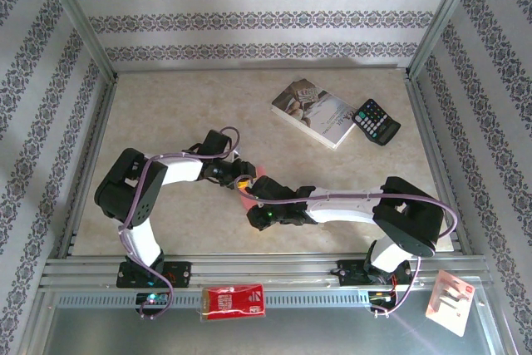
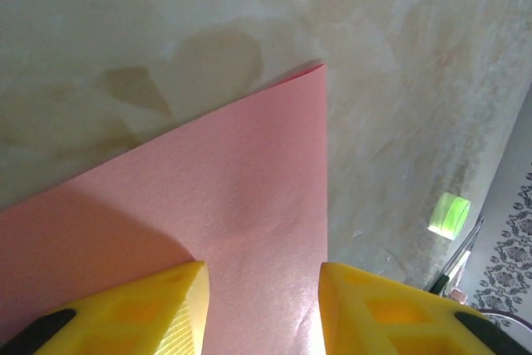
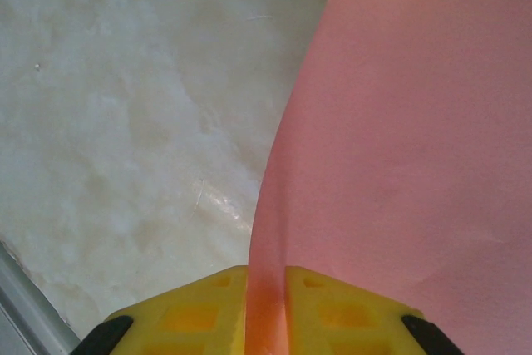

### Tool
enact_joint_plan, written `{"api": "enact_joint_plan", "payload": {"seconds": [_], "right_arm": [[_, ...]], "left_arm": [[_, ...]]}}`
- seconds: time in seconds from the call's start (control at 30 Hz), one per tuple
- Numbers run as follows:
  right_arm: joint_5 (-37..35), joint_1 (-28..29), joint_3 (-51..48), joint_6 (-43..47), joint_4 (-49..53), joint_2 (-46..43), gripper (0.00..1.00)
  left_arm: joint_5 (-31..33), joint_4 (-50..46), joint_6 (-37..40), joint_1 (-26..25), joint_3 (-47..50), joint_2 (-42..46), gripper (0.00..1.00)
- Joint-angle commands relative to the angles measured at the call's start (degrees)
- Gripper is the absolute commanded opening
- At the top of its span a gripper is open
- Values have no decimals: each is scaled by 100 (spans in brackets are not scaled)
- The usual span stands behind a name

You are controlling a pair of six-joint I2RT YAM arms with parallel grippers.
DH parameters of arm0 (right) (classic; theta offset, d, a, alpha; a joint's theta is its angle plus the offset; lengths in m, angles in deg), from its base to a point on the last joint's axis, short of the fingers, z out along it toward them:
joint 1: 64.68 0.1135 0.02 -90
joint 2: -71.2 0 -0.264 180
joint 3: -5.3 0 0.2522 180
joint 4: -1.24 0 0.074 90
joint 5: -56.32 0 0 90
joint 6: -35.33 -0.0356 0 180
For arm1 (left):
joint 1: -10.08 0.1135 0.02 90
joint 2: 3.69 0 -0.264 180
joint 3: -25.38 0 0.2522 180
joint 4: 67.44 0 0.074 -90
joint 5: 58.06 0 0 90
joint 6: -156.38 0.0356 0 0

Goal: Fold a paper plane with a square sheet of paper (pick it up from the middle)
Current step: Turn over the paper at the center of the table, then third fold the triangle at the center of the table.

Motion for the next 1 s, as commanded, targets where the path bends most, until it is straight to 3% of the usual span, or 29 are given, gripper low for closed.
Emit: {"api": "enact_joint_plan", "payload": {"seconds": [0.0,0.3,0.57,0.97], "right_arm": [[95,-91,32,161,-36,-70,21],[183,-283,-46,366,82,-249,24],[392,-348,-26,251,-117,-231,9],[848,-715,-159,41,-398,-146,8]], "left_arm": [[-62,-296,309,-78,-133,-140,38],[-75,-370,420,-93,-212,-311,37],[-136,-420,548,-168,-425,-589,37],[-88,-566,762,-206,-629,-849,37]]}}
